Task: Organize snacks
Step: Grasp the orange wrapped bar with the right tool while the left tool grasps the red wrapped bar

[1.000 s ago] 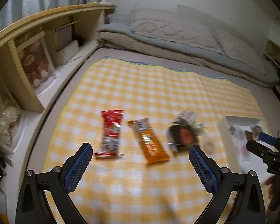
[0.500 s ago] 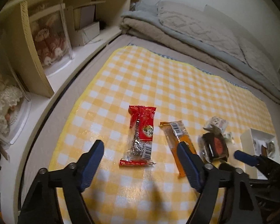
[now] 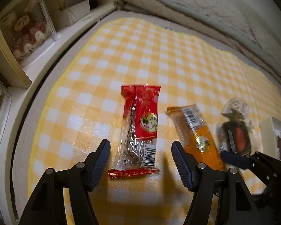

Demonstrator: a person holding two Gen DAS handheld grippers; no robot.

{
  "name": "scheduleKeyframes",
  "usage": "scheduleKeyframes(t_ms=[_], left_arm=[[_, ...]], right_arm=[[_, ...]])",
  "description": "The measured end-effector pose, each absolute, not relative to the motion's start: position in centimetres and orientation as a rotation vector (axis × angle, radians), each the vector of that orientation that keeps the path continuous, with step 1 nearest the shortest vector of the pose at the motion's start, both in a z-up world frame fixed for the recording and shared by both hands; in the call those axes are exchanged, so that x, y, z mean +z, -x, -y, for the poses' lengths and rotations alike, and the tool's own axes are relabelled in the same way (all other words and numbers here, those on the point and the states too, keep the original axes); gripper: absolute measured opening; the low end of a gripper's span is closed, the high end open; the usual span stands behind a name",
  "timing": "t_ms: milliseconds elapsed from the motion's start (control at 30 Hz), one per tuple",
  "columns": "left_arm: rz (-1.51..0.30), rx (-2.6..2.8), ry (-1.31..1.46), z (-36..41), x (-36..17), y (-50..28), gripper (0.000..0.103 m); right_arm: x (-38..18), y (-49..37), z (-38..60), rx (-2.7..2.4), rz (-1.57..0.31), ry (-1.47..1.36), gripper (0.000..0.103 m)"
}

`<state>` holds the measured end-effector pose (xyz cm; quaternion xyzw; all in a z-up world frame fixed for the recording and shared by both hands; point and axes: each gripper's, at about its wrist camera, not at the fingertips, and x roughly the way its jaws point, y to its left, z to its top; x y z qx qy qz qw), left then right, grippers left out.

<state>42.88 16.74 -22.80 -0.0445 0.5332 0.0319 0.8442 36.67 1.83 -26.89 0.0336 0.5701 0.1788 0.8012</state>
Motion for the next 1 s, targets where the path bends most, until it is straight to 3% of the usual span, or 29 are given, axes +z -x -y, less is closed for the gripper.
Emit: scheduleKeyframes(t_ms=[67, 133, 667, 767, 833, 967, 1000], left_arm=[[-1.153, 0.071, 0.094, -16.7, -23.6, -43.4, 0.051], [-1.174, 0.075, 0.095, -16.7, -23.9, -43.7, 0.042], [-1.338, -0.065, 0.007, -14.6, -23.6, -38.8, 0.039], [-1.318, -0.115, -0.008, -13.6, -23.0, -37.8, 0.048], [-1.288, -0.120, -0.015, -13.0, -22.3, -37.9, 0.066], [-1.255, -0.101, 0.002, -12.5, -21.9, -38.5, 0.067], [-1.254, -0.091, 0.002, -12.3, -22.1, -38.9, 0.067]], right_arm=[[-27.2, -36.4, -2.1, 0.398, -1.245, -0.040, 0.045], [-27.1, -36.1, -2.0, 0.405, -1.252, -0.030, 0.043], [-25.3, -28.2, 2.3, 0.459, -1.406, 0.035, 0.040], [-24.7, -26.5, 3.0, 0.479, -1.434, 0.040, 0.040], [-24.2, -26.1, 3.4, 0.480, -1.422, 0.034, 0.042], [-23.1, -26.4, 3.4, 0.458, -1.361, 0.022, 0.062], [-23.1, -26.7, 3.3, 0.448, -1.355, 0.022, 0.062]])
